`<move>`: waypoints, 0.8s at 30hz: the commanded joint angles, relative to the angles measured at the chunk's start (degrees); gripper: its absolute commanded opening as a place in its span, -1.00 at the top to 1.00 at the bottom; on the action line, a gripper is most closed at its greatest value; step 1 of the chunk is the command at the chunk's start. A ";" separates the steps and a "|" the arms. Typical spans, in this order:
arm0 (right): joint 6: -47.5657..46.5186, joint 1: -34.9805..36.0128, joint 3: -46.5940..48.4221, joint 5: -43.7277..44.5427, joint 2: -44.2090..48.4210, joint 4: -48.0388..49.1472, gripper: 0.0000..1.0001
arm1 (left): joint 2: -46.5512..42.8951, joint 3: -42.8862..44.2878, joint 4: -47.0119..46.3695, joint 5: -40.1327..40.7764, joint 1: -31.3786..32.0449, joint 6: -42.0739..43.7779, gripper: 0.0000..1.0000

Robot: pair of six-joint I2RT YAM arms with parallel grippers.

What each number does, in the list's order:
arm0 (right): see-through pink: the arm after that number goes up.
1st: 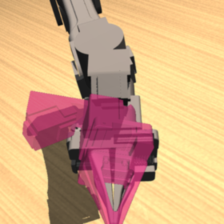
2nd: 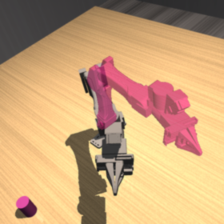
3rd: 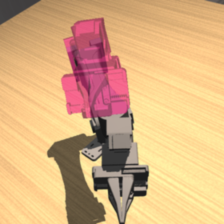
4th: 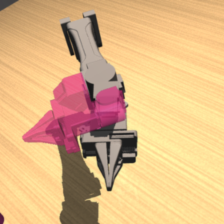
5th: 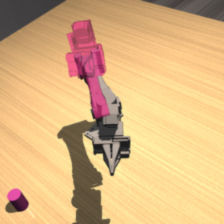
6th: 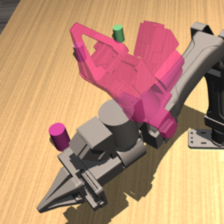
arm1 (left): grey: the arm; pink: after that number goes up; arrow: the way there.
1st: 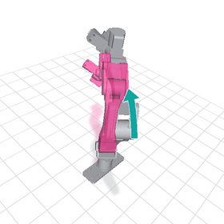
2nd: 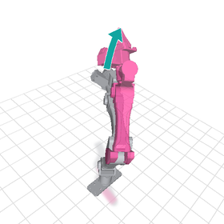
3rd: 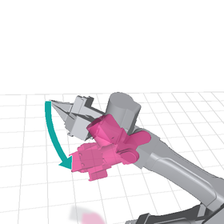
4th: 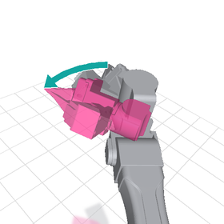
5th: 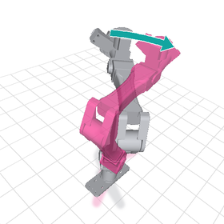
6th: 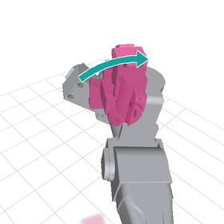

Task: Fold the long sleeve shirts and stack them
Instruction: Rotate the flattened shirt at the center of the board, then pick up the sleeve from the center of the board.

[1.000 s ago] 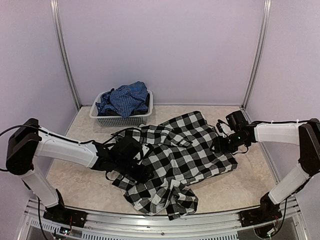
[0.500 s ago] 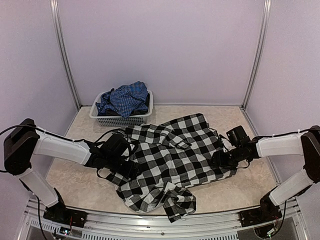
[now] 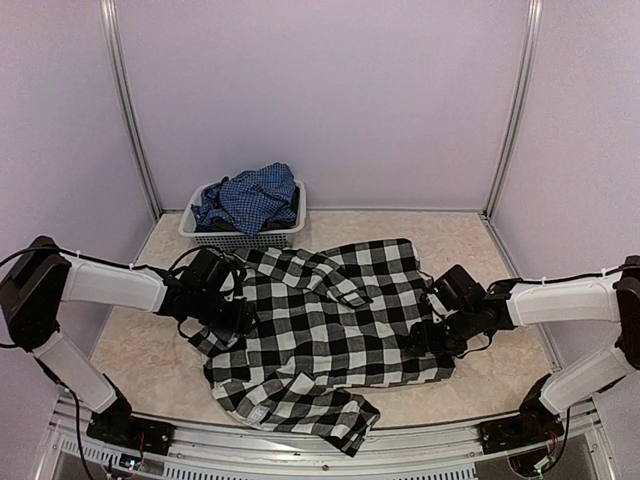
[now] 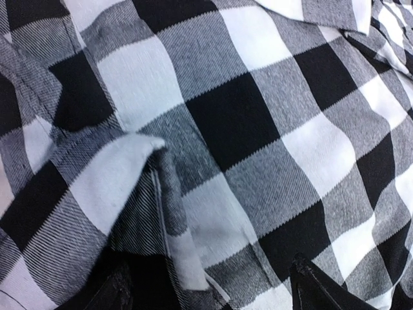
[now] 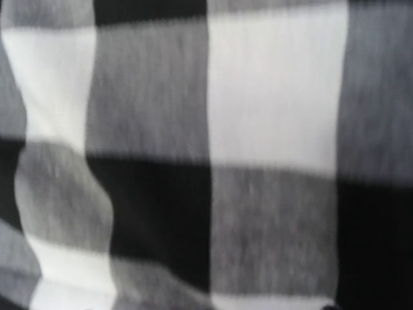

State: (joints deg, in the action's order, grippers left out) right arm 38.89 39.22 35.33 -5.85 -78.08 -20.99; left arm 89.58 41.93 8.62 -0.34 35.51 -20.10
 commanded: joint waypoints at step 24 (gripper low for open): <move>-14.46 -4.24 11.51 -2.06 3.59 -3.54 -0.47 | -7.20 8.65 1.01 -7.75 40.58 23.67 -0.81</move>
State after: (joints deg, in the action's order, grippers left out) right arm 26.15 36.93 45.30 -5.87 -73.47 -24.40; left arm 75.85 45.78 4.64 -7.18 73.45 -1.93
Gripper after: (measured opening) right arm 0.736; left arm 0.905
